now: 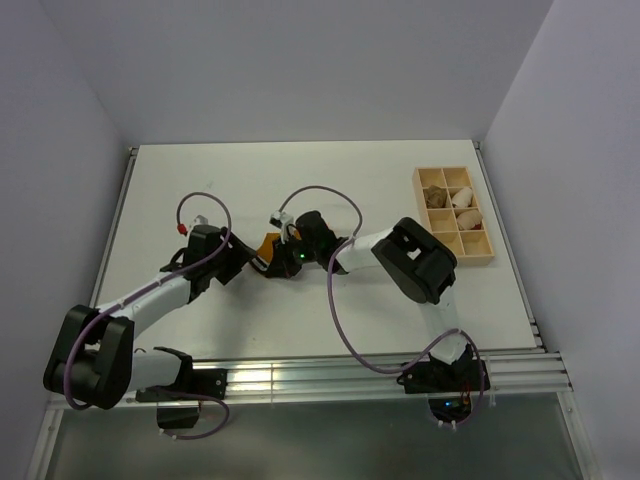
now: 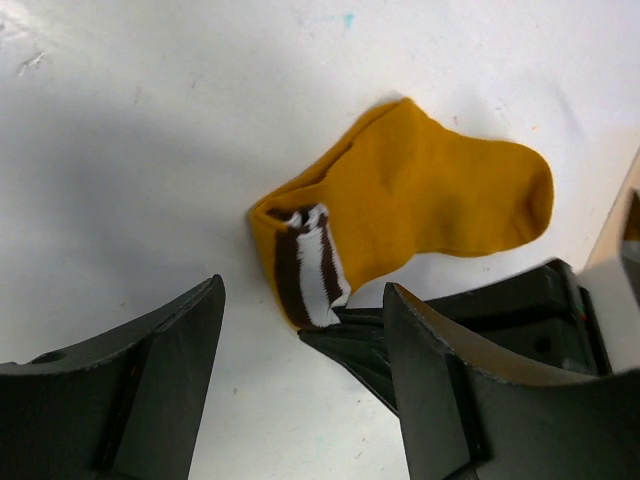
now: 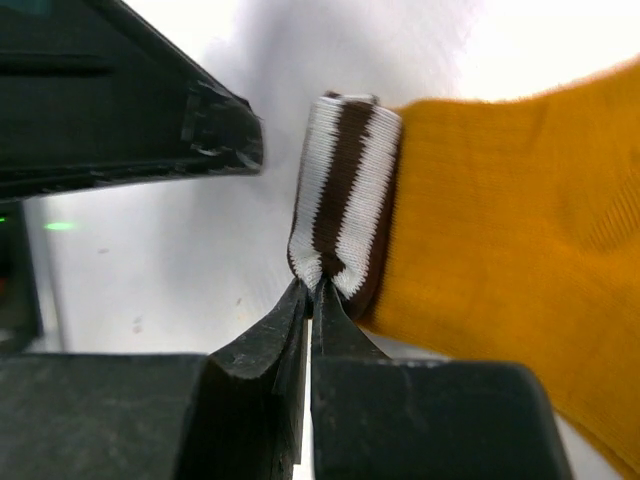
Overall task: Roll the socks
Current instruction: Roll the sock at the center of the board.
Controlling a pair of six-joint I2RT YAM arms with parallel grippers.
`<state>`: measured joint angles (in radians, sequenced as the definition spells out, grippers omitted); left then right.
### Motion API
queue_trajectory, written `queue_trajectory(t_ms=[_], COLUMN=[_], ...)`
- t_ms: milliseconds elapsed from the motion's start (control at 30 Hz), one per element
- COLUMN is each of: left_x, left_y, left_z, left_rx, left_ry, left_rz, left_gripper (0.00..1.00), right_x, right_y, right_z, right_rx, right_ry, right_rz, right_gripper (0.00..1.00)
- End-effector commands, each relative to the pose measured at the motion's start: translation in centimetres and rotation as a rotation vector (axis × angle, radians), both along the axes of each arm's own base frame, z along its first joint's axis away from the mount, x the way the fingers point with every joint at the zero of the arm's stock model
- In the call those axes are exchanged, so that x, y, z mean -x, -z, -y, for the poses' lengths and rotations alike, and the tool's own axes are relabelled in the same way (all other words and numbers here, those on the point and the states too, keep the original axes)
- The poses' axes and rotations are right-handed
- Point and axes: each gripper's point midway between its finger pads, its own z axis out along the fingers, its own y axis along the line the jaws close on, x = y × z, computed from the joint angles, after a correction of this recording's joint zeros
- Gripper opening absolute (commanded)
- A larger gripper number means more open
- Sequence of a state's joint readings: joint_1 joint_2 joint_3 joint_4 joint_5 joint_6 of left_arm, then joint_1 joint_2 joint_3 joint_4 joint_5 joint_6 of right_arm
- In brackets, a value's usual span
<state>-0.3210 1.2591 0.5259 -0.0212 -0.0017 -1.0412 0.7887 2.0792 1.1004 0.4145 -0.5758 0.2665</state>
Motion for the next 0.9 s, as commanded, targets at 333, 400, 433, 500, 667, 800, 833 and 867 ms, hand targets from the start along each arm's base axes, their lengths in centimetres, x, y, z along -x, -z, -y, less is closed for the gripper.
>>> queue_trajectory(t_ms=[333,400,433,500,667,800,833,867], left_x=[-0.3,-0.2,-0.2,-0.2,-0.3,-0.2,-0.2,-0.1], left_y=[-0.2,0.3,0.5,0.8,1.4,2.1,2.2,2.4], left_z=[1.0,1.1,1.1,1.2,1.4,1.6,1.6,1.6], left_rx=[0.066,0.07,0.071,0.072,0.074,0.065,0.063,0.058], left_ry=[0.023,0.03,0.028,0.027,0.032,0.034,0.034,0.033], left_rz=[0.05,0.036,0.032,0.025,0.01,-0.007,-0.009,-0.016], left_gripper=[0.65,0.63,0.63,0.62,0.6,0.53,0.51,0.47], right_x=[2.9,2.6,2.6,2.6,2.3,2.1,2.0,2.0], right_y=[2.7,2.4,2.7,2.7,3.0,2.9,2.9,3.0], right_z=[2.3,2.2,2.3,2.4,2.6,2.6,2.6,2.6], right_rx=[-0.085,-0.099,-0.097,-0.094,-0.075,-0.069,-0.066,-0.062], right_ry=[0.026,0.036,0.041,0.042,0.059,0.061,0.065,0.065], right_rz=[-0.557,-0.599,-0.617,-0.637,-0.634,-0.627,-0.626,-0.626], right_gripper=[0.0,0.0,0.0,0.0,0.0,0.0,0.0,0.0])
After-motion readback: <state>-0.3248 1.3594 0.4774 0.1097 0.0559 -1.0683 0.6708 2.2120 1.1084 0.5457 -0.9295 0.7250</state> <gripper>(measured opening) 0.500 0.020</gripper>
